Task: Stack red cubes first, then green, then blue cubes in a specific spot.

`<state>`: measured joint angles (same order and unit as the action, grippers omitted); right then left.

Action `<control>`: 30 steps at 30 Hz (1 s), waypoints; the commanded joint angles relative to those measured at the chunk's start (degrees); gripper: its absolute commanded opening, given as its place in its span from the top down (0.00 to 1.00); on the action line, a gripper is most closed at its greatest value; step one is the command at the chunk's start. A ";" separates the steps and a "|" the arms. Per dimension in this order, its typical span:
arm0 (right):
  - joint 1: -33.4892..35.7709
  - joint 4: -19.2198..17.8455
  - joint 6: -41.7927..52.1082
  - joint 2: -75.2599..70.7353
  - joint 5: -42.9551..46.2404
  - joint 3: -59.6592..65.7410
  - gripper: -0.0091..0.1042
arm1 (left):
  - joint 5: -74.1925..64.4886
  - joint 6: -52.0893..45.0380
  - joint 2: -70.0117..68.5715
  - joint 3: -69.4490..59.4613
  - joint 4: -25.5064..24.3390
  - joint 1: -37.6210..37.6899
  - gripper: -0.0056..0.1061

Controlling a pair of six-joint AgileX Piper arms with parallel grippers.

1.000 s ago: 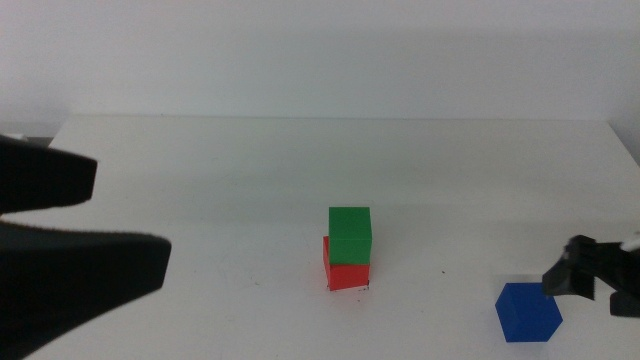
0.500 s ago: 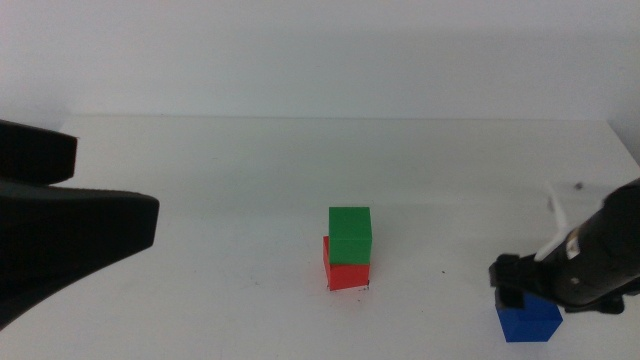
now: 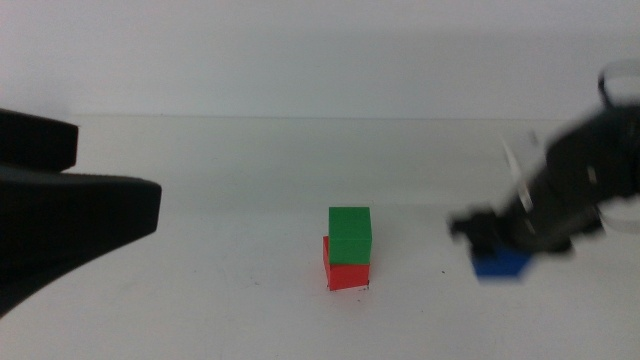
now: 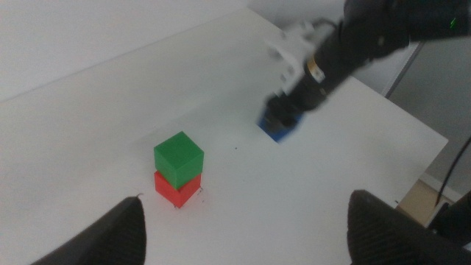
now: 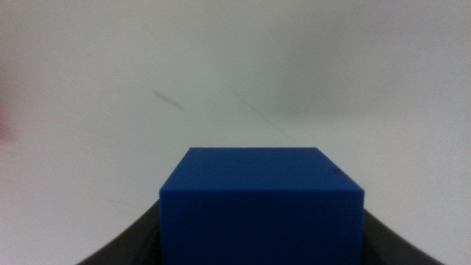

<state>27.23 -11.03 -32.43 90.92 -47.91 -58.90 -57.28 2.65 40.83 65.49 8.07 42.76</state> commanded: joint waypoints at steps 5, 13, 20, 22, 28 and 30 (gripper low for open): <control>7.56 -0.63 -4.71 6.65 -15.31 -24.57 0.94 | 1.91 0.49 -0.20 -0.23 -0.04 -0.02 0.11; 15.32 -1.31 -7.13 21.09 -22.05 -45.46 0.94 | 2.17 0.49 -0.20 -0.23 -0.04 -0.02 0.11; 17.45 -0.80 -10.38 24.24 -22.05 -47.38 0.94 | 2.17 0.49 -0.20 -0.23 -0.04 -0.02 0.11; 17.45 -0.80 -11.28 24.48 -22.05 -47.38 0.94 | 2.17 0.49 -0.20 -0.23 -0.04 -0.02 0.11; 17.45 -0.65 -11.88 25.41 -22.05 -47.38 0.94 | 2.17 0.49 -0.20 -0.23 -0.04 -0.02 0.11; 17.45 -0.65 -12.10 25.73 -22.05 -47.38 0.94 | 2.17 0.49 -0.20 -0.23 -0.04 -0.02 0.11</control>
<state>44.67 -11.13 -44.07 116.64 -69.47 -105.91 -56.15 2.78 40.83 65.49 8.07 42.76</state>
